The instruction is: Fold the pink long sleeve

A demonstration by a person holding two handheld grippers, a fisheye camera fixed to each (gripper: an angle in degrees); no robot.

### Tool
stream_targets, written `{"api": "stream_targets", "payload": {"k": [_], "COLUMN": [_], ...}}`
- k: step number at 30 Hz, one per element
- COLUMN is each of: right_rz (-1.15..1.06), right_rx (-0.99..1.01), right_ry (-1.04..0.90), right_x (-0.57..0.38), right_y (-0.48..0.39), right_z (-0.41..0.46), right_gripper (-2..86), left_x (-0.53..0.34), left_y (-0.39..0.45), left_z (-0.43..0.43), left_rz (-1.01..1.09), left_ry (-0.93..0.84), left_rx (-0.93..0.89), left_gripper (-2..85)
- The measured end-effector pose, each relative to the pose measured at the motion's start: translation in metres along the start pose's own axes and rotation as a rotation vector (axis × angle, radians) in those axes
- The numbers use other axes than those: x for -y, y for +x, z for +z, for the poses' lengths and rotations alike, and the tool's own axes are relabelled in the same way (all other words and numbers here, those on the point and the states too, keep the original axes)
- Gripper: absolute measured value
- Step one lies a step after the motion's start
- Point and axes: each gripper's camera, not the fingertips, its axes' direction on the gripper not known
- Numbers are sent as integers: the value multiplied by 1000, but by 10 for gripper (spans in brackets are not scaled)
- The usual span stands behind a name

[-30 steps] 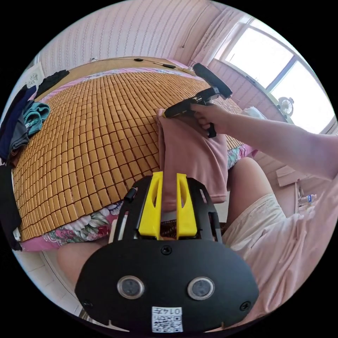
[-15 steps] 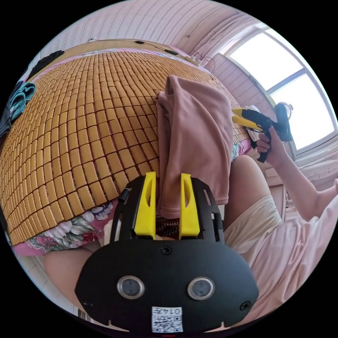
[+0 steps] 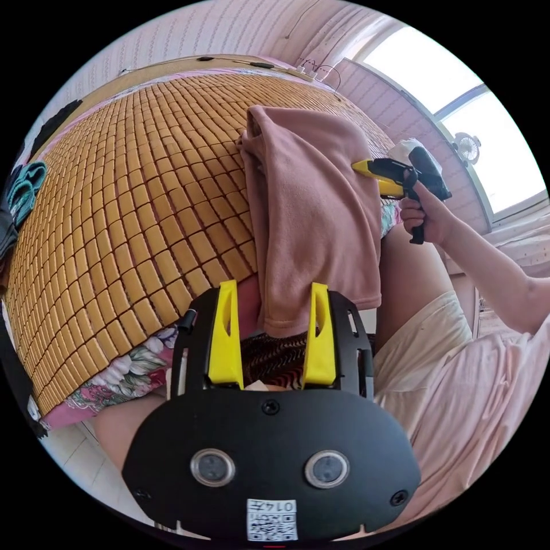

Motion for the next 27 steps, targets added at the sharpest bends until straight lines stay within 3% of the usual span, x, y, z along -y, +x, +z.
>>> {"api": "stream_targets", "payload": {"k": [8,10,15,21,27], "right_rz": [-20,-44,-177,-278,-304], "right_rx": [31,41,58,161,198], "right_ry": [2,1,51,217,483], "right_x": [-18,-24,-47,-81,-118], "right_y": [-4,-8,-41,-89,-101], "right_z": [-29,-36,-59,-112,-229], "right_gripper": [133,129,114,105,105], "left_x": [3,5,4,9,98], "left_y": [5,9,21,53,133], "left_z": [33,42,53,20,8], "left_rz": [-42,-10,5,104,348], "left_ry": [17,10,37,167,216], "left_rx": [31,-58,-11,-37,-128], "left_gripper": [134,83,34,3,-2]}}
